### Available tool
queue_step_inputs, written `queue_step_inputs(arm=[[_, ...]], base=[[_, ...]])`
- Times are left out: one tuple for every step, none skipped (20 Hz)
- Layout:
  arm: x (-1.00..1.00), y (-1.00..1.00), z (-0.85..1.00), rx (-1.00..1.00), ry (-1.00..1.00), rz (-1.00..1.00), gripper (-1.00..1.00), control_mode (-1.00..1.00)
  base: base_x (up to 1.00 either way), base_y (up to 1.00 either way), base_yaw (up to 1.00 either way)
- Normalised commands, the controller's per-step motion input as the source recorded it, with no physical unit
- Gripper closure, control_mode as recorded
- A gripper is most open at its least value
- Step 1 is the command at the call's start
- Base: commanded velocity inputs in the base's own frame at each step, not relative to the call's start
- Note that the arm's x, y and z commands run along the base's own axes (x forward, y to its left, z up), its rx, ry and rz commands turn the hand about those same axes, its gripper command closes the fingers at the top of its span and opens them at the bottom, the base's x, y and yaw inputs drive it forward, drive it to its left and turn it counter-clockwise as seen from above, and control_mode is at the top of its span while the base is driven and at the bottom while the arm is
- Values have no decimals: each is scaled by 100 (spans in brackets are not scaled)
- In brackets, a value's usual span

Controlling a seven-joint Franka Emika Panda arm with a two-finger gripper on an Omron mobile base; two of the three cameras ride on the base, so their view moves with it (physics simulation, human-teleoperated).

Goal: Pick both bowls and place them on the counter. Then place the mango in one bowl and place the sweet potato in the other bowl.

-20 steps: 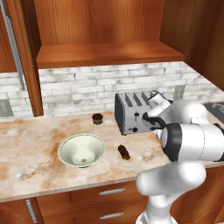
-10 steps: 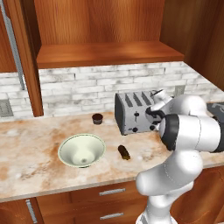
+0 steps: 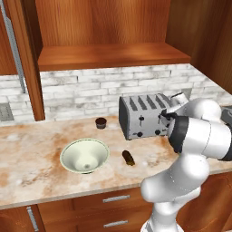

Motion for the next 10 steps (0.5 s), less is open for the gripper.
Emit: queue_step_inputs(arm=[[0,-18,-26,5,0,0,100,-100],[0,-16,-28,6,0,0,100,-100],[0,-10,-31,5,0,0,100,-100],[0,-11,-31,6,0,0,100,-100],[0,0,-28,5,1,0,100,-100],[0,0,-27,2,2,0,100,-100],[0,0,-26,2,2,0,100,-100],[0,0,-23,0,4,0,100,-100],[0,0,-24,1,3,0,100,-100],[0,0,-25,0,3,0,100,-100]], base=[[0,0,0],[0,0,0],[0,0,0],[0,0,0],[0,0,0],[0,0,0],[0,0,0],[0,0,0],[0,0,0],[0,0,0]])
